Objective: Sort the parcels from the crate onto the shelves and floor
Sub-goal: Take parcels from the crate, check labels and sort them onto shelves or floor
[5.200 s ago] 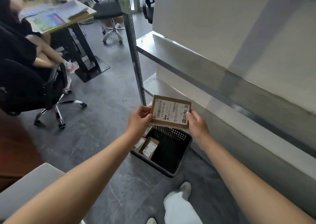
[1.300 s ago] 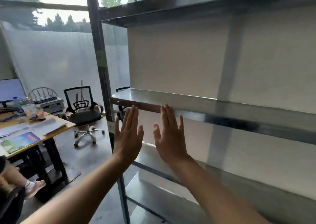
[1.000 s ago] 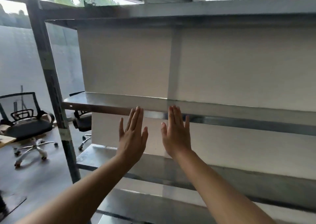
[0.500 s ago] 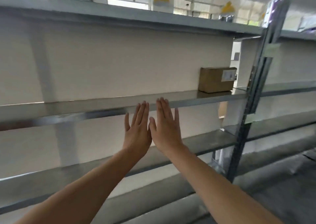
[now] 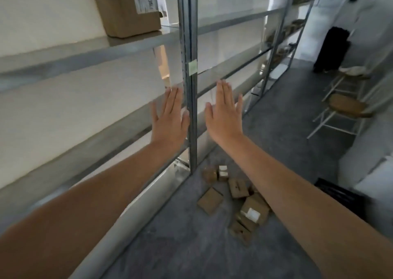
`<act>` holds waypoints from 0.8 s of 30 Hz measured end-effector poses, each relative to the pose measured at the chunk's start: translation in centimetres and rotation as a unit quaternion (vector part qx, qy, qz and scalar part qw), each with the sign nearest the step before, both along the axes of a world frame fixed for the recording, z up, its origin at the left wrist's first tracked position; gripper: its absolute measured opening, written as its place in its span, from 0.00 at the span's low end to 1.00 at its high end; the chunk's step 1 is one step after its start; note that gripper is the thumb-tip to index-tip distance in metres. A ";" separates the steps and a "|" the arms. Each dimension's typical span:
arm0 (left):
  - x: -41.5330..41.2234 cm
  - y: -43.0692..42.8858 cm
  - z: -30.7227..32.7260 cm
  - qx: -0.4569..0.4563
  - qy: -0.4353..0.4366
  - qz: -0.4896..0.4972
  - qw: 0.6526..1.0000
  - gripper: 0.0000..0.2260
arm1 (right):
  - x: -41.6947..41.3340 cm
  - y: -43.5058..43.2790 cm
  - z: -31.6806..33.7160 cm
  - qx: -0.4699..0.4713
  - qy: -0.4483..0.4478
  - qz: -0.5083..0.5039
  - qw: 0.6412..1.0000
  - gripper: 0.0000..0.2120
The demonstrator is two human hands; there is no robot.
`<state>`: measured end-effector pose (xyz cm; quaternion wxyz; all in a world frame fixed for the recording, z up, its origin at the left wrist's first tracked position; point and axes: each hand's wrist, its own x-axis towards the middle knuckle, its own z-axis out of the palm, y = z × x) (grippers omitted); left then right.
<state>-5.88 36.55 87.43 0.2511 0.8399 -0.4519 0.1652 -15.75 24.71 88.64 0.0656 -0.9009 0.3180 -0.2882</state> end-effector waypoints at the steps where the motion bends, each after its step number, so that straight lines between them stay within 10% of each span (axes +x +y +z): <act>1: 0.3 -1.2 -0.7 0.003 0.004 -0.017 1.000 0.26 | -0.5 -1.1 -0.9 0.000 0.009 -0.013 1.000 0.30; 24: 9.0 -26.7 -13.1 0.136 0.087 -0.233 0.959 0.27 | -2.6 -18.9 -13.6 0.146 0.158 -0.316 0.924 0.30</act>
